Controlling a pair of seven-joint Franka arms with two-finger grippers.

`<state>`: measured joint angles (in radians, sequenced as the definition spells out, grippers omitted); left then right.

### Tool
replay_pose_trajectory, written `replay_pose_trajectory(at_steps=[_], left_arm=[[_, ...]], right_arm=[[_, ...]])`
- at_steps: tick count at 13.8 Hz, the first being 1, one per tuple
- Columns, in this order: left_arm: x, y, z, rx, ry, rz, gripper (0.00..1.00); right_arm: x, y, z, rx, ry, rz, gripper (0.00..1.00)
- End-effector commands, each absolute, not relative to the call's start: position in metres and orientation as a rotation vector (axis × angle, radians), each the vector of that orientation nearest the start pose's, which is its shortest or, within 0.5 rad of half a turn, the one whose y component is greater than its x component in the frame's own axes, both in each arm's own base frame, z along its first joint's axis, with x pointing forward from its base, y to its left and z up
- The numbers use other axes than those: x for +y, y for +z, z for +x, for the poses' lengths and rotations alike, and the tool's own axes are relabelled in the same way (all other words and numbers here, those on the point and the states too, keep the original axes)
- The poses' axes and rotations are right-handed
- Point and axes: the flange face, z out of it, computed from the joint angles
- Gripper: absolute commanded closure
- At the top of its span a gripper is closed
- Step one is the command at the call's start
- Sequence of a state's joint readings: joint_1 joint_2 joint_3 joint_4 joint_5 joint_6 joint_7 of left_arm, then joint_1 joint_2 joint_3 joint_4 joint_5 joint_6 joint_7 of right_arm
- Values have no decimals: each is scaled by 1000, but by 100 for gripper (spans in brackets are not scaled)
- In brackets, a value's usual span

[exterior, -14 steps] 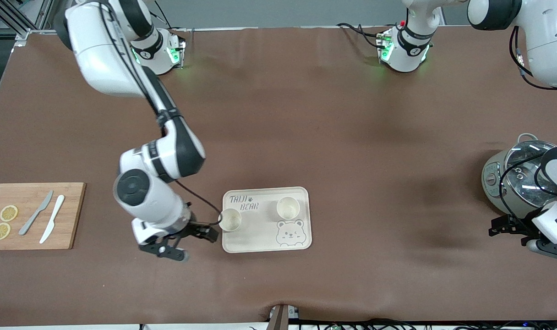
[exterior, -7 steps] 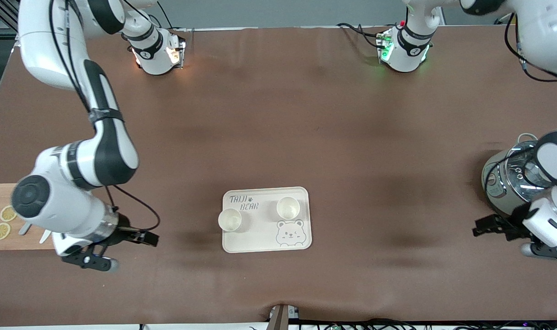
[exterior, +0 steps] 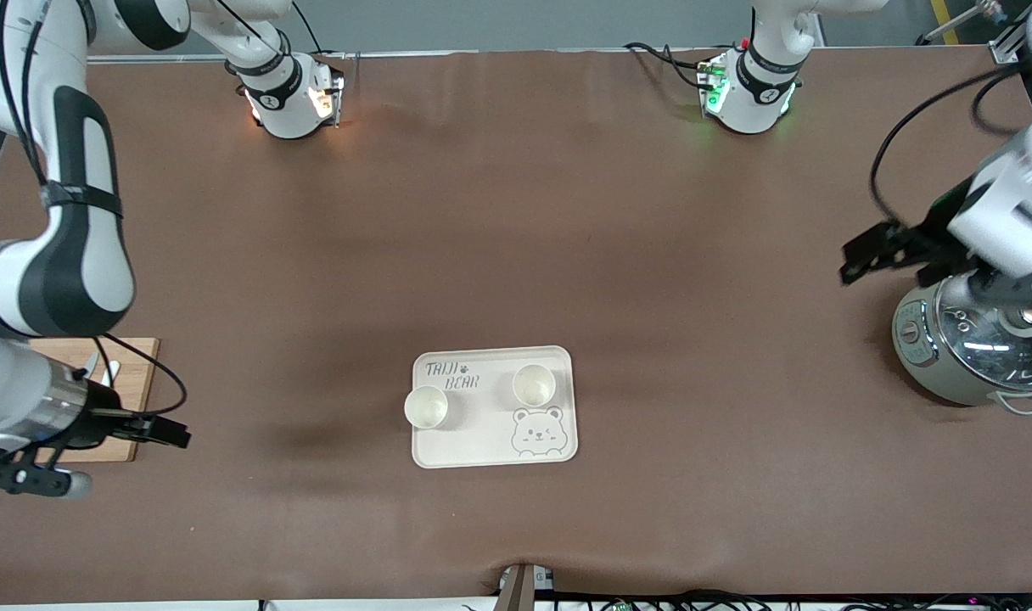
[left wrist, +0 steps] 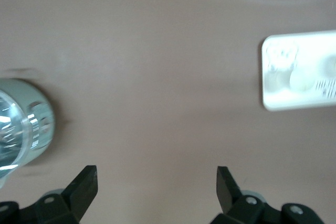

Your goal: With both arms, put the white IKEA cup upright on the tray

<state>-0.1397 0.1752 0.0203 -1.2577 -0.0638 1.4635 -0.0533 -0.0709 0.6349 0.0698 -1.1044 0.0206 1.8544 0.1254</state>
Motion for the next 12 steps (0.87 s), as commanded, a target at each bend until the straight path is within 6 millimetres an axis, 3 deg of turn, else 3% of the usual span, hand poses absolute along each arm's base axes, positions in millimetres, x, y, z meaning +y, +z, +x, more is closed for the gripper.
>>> replay_pose_trajectory(at_steps=[1,4,7,9,12], left_arm=[[-73,682,557,267,15,-3107,0],[-89,655,559,344,107,-2989,0],[-94,637,571,358,136,-2992,0],[-94,635,573,360,131,-3003,0],[-93,636,575,358,113,-3059,0]], right_arm=[[-42,497,698,203,-143,-3063,0],[-51,530,666,218,-97,-3074,0],[-49,573,639,208,-85,-3088,0],[-47,602,620,210,-116,-3100,0],[-43,620,585,212,-142,-3111,0]])
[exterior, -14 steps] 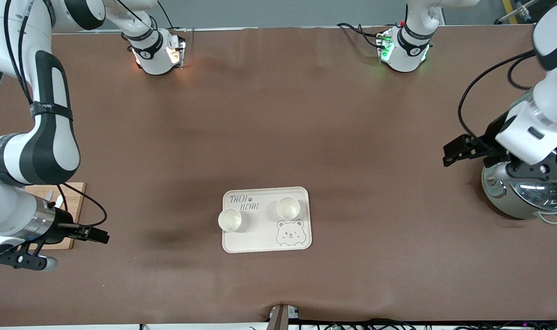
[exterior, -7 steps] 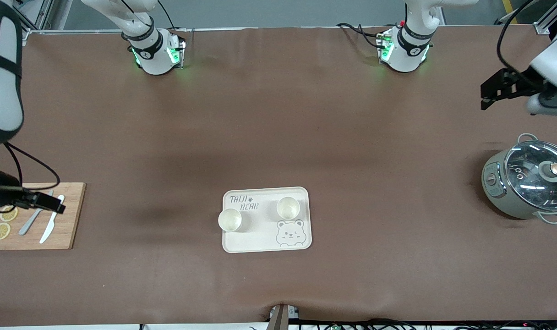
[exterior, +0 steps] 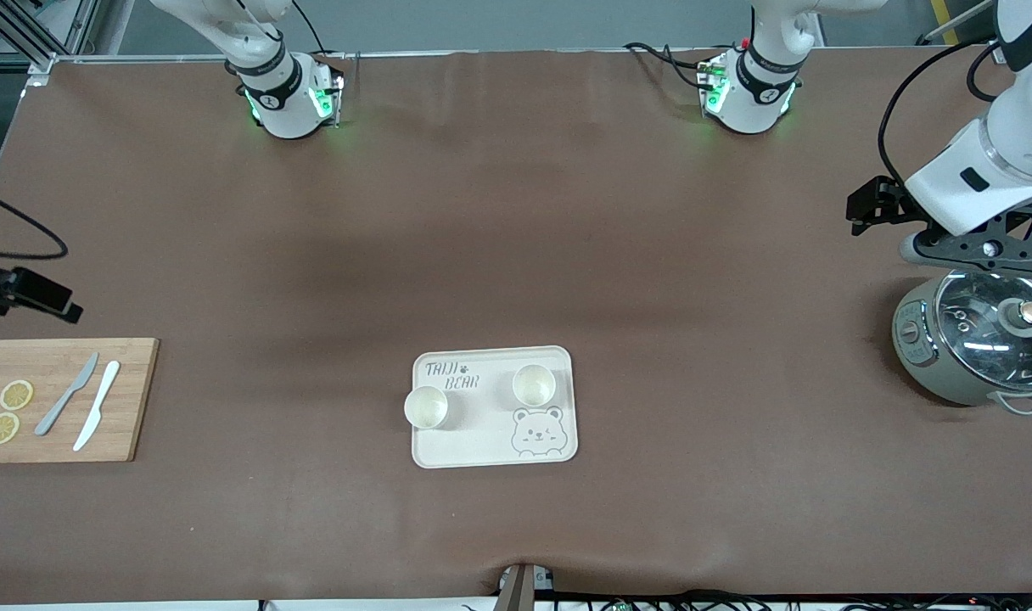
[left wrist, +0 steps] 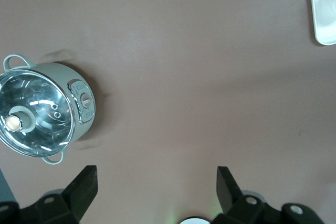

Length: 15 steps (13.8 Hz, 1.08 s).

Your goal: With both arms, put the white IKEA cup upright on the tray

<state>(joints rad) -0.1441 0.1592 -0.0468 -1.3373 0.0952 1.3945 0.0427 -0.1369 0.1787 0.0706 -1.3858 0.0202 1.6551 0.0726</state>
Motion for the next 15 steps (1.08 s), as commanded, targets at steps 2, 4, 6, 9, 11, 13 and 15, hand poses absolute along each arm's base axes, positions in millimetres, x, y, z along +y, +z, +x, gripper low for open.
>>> replay_pose_trajectory(at_steps=[2,4,6,9,11,13,15], left_arm=[[-93,636,576,355,105,-3088,0],[-94,637,577,355,96,-3095,0],[-93,637,577,350,96,-3097,0],[-83,639,578,322,86,-3141,0],[-83,638,579,322,88,-3141,0],[-83,636,581,312,79,-3142,0],[-83,634,581,312,81,-3142,0]], right_arm=[[-38,626,570,215,-168,-3113,0],[-34,630,562,215,-220,-3111,0],[-32,627,562,213,-223,-3111,0],[-28,622,565,201,-213,-3111,0],[-21,620,569,180,-220,-3112,0],[-19,620,569,175,-220,-3112,0],[-19,620,567,170,-199,-3114,0]])
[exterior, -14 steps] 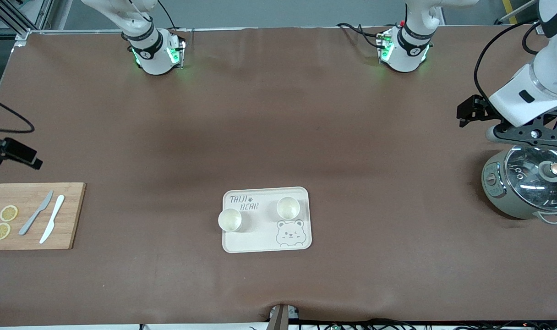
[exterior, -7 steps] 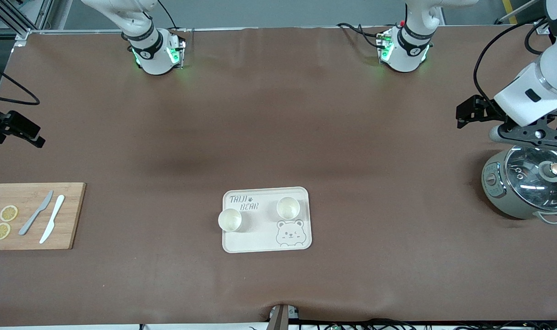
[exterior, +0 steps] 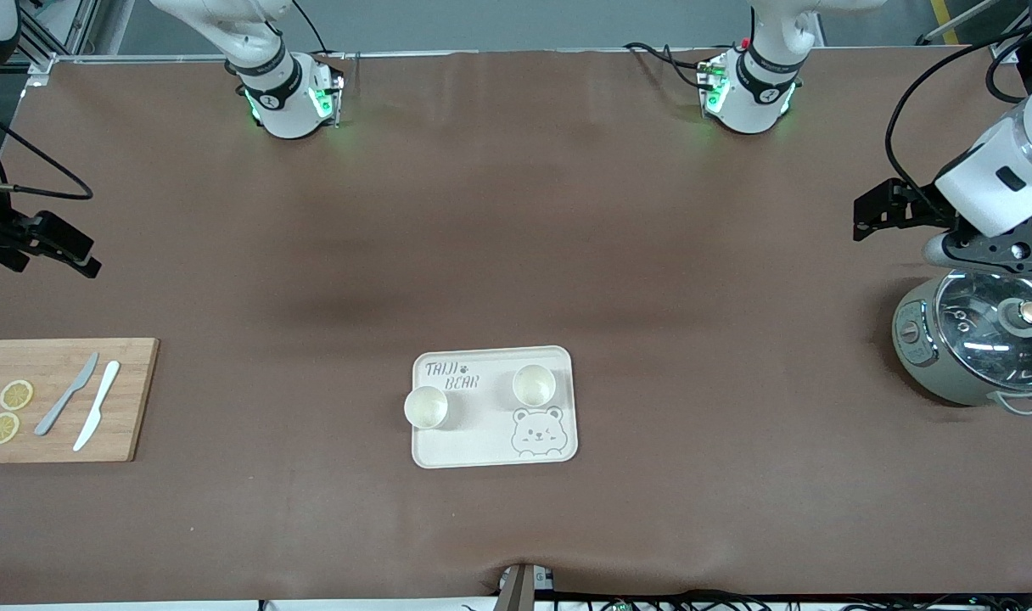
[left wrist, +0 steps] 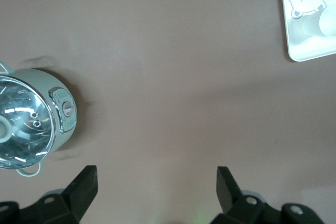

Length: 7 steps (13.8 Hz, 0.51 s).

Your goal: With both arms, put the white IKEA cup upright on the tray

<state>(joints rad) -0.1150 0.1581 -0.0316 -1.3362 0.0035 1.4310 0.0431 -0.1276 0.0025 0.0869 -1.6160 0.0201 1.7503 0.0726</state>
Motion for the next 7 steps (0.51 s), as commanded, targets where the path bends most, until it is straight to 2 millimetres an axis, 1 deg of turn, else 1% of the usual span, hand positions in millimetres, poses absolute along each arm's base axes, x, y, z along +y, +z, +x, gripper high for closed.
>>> replay_pose_trajectory(at_steps=[1,5,6,7], left_arm=[[-83,634,581,311,81,-3141,0],[-83,631,584,311,79,-3141,0],[-83,631,584,311,76,-3141,0],[-83,631,584,311,76,-3141,0]], right_arm=[[-20,619,565,170,-175,-3116,0],[-22,618,563,160,-146,-3119,0],[-21,619,563,158,-148,-3119,0],[-20,625,564,157,-167,-3118,0]])
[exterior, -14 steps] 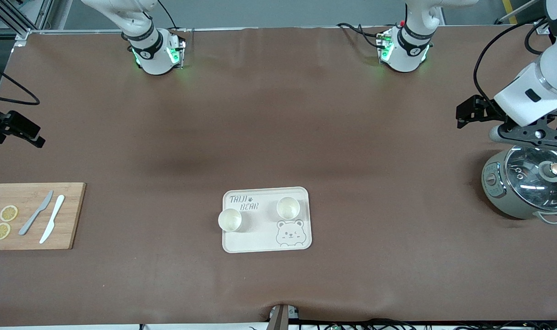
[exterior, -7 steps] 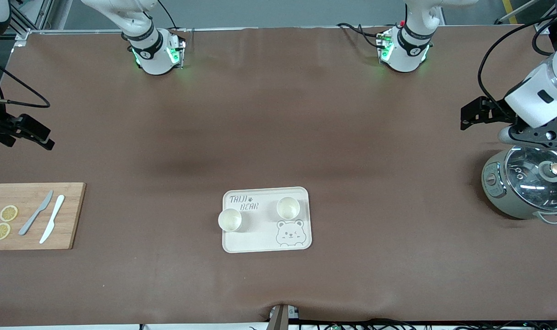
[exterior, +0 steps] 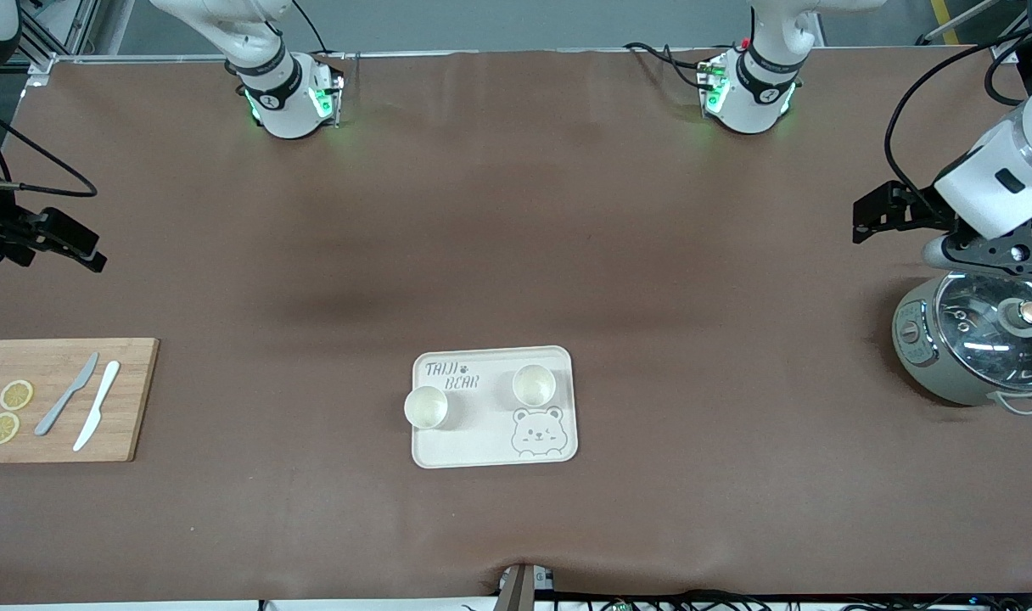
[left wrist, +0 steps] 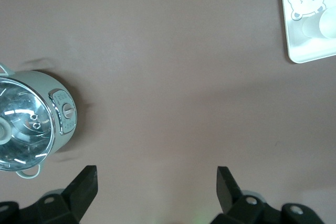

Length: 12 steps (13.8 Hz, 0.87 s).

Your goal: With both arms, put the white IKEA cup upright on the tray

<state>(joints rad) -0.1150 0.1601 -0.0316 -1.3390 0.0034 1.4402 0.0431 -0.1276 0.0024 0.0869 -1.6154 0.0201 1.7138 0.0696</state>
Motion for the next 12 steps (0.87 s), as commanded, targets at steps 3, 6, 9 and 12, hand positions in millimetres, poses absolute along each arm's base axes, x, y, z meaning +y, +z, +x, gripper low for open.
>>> replay_pose_trajectory(at_steps=[3,6,9,12], left_arm=[[-84,632,585,301,64,-3140,0],[-82,634,588,288,23,-3141,0],[-80,633,591,271,-4,-3141,0],[-79,633,593,259,-18,-3143,0]], right_arm=[[-21,640,561,123,-130,-3135,0],[-25,640,561,128,-87,-3134,0],[-26,639,561,120,-82,-3134,0],[-28,638,561,130,-77,-3134,0]])
